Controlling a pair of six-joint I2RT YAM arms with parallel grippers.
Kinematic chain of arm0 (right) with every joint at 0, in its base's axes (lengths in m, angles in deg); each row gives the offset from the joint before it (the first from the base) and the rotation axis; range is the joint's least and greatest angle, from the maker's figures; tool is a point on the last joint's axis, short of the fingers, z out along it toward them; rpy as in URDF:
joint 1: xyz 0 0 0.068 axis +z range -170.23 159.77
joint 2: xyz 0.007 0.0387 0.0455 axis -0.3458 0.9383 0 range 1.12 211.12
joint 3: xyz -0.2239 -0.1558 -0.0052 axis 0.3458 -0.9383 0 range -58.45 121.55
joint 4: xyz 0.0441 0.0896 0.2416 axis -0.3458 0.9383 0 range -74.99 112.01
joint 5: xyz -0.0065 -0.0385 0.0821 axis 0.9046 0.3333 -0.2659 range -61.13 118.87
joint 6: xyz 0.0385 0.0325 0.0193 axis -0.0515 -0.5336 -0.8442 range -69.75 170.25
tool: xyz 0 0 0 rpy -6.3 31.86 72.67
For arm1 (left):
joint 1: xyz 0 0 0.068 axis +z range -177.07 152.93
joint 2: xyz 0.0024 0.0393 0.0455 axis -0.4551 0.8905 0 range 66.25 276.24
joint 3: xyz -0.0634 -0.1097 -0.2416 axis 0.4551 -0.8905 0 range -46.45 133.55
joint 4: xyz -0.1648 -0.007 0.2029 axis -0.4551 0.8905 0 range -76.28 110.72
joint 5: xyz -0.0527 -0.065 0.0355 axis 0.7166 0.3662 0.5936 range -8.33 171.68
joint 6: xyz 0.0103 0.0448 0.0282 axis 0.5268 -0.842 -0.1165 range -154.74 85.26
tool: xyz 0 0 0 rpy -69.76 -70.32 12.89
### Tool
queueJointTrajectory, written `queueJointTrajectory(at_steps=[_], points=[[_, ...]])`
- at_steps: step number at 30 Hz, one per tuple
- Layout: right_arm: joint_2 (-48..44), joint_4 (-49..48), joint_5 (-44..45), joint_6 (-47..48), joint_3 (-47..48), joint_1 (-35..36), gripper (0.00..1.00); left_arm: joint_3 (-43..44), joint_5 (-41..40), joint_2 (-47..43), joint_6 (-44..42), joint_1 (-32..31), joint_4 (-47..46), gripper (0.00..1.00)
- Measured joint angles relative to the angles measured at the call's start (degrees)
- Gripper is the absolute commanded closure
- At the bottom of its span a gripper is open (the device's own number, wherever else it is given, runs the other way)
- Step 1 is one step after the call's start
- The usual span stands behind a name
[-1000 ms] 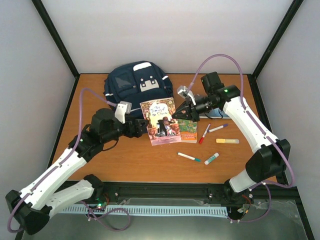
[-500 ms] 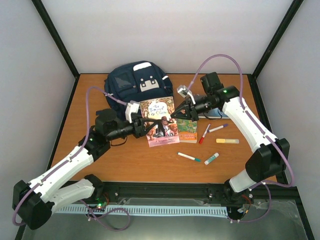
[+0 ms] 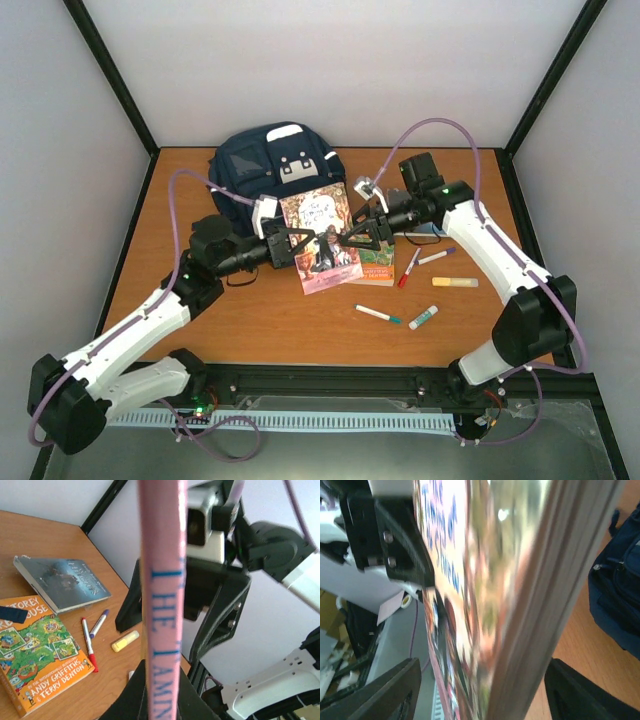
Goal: Pack the student bag
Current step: Pick up the book from the center of the board.
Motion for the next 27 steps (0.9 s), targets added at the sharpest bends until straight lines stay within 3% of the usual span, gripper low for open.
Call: queueJointTrajectory(at_steps=[5,8,13,16,19,27], points=[[-0.4,-0.7,-3.1,-0.6,-4.0,0.0,0.24,0.1,-0.8,0.0,2.3,0.0,-2.9,0.99],[-0.4,0.4,-6.2,0.5,-4.3,0.0,0.28,0.3,-1.6,0.0,2.7,0.0,-3.2,0.99],[-0.5,1.9,-11.4,2.3,-4.3,0.0,0.42,1.2,-2.4,1.0,2.6,0.0,-3.2,0.99],[-0.7,2.3,-12.2,2.6,-4.4,0.0,0.55,1.4,-3.6,1.0,1.8,0.0,-2.3,0.99],[-1.2,1.4,-11.5,1.2,-4.8,0.0,0.69,1.9,-4.6,0.9,0.6,0.0,-1.0,0.99],[-4.0,-4.6,-5.6,-6.8,-7.6,0.0,0.92,2.2,-5.6,0.2,-1.8,0.0,0.6,0.99]])
